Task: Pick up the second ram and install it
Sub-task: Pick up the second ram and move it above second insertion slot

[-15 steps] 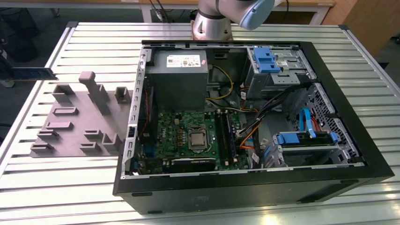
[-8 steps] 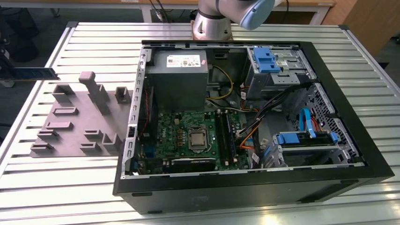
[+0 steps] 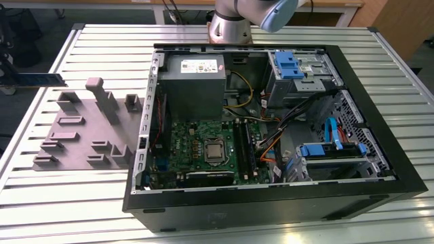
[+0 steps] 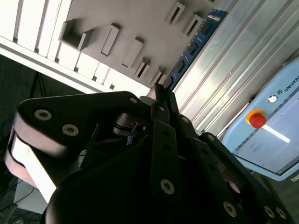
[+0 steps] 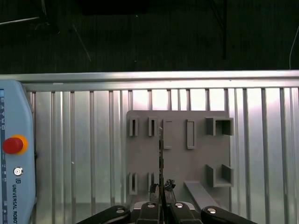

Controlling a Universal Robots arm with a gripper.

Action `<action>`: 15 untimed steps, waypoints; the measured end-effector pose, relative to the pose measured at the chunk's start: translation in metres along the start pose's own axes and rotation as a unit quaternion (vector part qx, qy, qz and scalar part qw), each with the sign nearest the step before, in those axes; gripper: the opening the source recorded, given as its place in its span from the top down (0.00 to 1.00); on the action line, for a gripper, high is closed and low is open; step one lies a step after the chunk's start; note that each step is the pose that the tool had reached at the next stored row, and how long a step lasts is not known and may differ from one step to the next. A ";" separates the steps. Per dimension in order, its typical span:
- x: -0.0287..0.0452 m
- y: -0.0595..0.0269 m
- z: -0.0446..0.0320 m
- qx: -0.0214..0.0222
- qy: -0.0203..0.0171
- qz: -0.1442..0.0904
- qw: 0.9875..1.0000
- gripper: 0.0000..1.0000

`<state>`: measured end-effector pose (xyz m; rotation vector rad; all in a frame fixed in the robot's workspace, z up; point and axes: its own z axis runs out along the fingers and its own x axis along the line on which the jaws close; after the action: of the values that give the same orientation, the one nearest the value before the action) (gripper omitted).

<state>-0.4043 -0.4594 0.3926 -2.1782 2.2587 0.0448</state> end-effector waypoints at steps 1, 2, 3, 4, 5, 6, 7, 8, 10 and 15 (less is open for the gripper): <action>0.0000 -0.0004 0.0000 0.000 0.000 0.000 1.000 0.86; 0.0000 -0.0007 0.0000 0.000 0.000 0.000 1.000 0.86; 0.0000 -0.0011 0.0000 0.000 0.000 0.000 1.000 0.86; -0.0001 -0.0014 -0.0001 0.000 0.000 0.000 1.000 0.86; -0.0001 -0.0018 0.0000 0.000 0.000 0.000 1.000 0.86; -0.0001 -0.0021 0.0000 0.000 0.000 0.000 1.000 0.86; -0.0001 -0.0023 0.0000 0.000 0.000 0.000 1.000 0.86; -0.0001 -0.0027 -0.0001 0.000 0.000 0.000 1.000 0.86; -0.0001 -0.0032 -0.0001 0.000 0.000 0.000 1.000 0.86; -0.0002 -0.0045 -0.0001 0.000 0.000 0.000 1.000 0.86</action>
<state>-0.3999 -0.4594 0.3927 -2.1783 2.2587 0.0449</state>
